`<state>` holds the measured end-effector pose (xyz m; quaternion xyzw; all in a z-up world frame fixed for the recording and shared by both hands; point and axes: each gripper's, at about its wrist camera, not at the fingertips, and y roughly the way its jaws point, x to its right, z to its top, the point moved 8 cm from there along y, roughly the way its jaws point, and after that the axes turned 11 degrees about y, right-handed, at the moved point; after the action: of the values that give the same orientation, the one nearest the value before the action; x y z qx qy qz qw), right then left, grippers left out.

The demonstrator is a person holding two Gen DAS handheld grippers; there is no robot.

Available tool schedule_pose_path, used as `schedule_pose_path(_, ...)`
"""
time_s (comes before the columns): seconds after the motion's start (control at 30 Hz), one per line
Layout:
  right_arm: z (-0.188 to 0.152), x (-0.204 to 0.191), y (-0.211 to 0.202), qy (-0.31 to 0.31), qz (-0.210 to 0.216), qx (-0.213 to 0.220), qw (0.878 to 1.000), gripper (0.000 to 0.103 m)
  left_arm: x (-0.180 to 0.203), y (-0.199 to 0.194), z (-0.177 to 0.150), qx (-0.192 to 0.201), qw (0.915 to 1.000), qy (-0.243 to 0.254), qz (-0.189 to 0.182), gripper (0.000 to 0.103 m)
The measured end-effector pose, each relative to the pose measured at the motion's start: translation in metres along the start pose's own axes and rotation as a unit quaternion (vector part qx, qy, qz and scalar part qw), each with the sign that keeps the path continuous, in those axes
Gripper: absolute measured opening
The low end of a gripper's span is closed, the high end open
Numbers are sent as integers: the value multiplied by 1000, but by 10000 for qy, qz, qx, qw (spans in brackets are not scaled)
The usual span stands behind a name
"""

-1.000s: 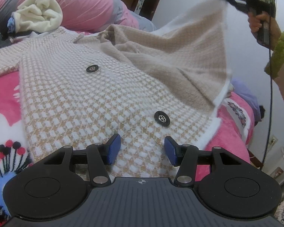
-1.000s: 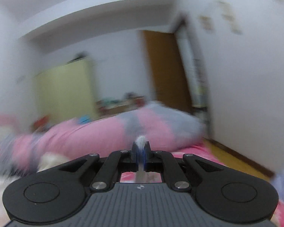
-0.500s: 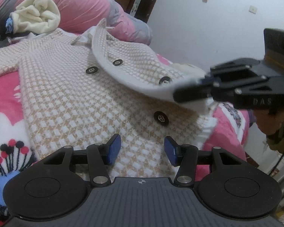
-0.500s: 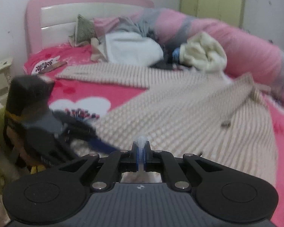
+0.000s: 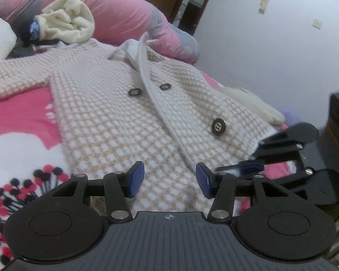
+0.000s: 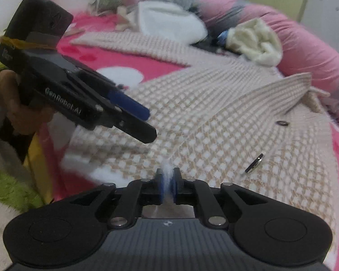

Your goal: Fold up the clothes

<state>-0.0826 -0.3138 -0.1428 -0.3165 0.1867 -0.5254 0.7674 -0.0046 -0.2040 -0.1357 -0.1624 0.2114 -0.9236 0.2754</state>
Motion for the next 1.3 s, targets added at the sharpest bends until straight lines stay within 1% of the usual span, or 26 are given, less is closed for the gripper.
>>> schedule_pose_path(0.03,1,0,-7,196,-7,79,9998,26,2,-2,3,36,10000,32,-14,51)
schedule_pose_path(0.07,2,-1,-17,428,26,228,9988,34,3,-5,5,71,9999,65,-29,51)
schedule_pose_path(0.13,-1,-2,-43,975,195,609,9932,39,11,-8,10,129,9997,169,-127,51)
schedule_pose_path(0.17,-4,-1,-55,1244,254,744,9891,41,16,-7,13,143,9993,262,-210,51)
schedule_pose_path(0.2,-9,4,-65,1535,198,847,9843,41,22,-6,15,134,9988,373,-291,51)
schedule_pose_path(0.27,-24,21,-82,2140,-57,1009,9716,41,39,-3,16,122,9965,708,-420,51)
schedule_pose_path(0.33,-42,48,-94,2815,-441,1098,9522,41,56,2,15,92,9930,1058,-518,51)
schedule_pose_path(0.37,-50,61,-98,3124,-613,1129,9412,40,64,5,13,70,9908,1248,-514,51)
schedule_pose_path(0.43,-63,82,-102,3543,-861,1193,9235,39,80,13,9,9,9854,1643,-453,51)
schedule_pose_path(0.47,-66,89,-104,3650,-929,1245,9180,38,86,16,7,-18,9820,1854,-365,51)
schedule_pose_path(0.5,-67,93,-105,3682,-915,1306,9160,38,92,20,4,-44,9781,2063,-279,51)
schedule_pose_path(0.53,-66,96,-105,3698,-867,1366,9149,38,96,23,3,-55,9748,2218,-236,51)
schedule_pose_path(0.57,-65,99,-104,3695,-814,1394,9151,34,101,26,0,-79,9715,2364,-177,51)
schedule_pose_path(0.63,-64,103,-97,3637,-772,1299,9192,28,106,31,-3,-126,9667,2554,-69,51)
schedule_pose_path(0.7,-65,107,-87,3562,-800,1127,9241,25,106,35,-5,-196,9652,2608,-17,51)
schedule_pose_path(0.77,-67,109,-78,3560,-743,972,9264,14,106,37,-7,-257,9653,2599,3,50)
schedule_pose_path(0.8,-67,108,-74,3549,-731,918,9275,13,106,38,-9,-285,9661,2565,-2,50)
schedule_pose_path(0.83,-67,107,-71,3499,-743,907,9294,6,106,39,-10,-311,9669,2531,-7,50)
schedule_pose_path(0.87,-66,107,-72,3440,-777,961,9308,4,105,38,-10,-321,9675,2506,-2,50)
schedule_pose_path(0.97,-57,105,-78,3282,-870,1198,9329,4,105,38,-9,-306,9683,2478,-2,51)
schedule_pose_path(1.03,-55,106,-75,3201,-943,1225,9347,4,105,40,-6,-286,9684,2477,-5,51)
schedule_pose_path(1.13,-59,109,-64,3270,-1029,1152,9323,4,106,42,-5,-283,9680,2494,3,51)
schedule_pose_path(1.23,-59,111,-59,3381,-1055,1212,9273,4,107,43,-5,-274,9657,2583,32,50)
schedule_pose_path(1.3,-62,112,-55,3419,-1123,1214,9251,4,109,43,-7,-279,9636,2659,28,44)
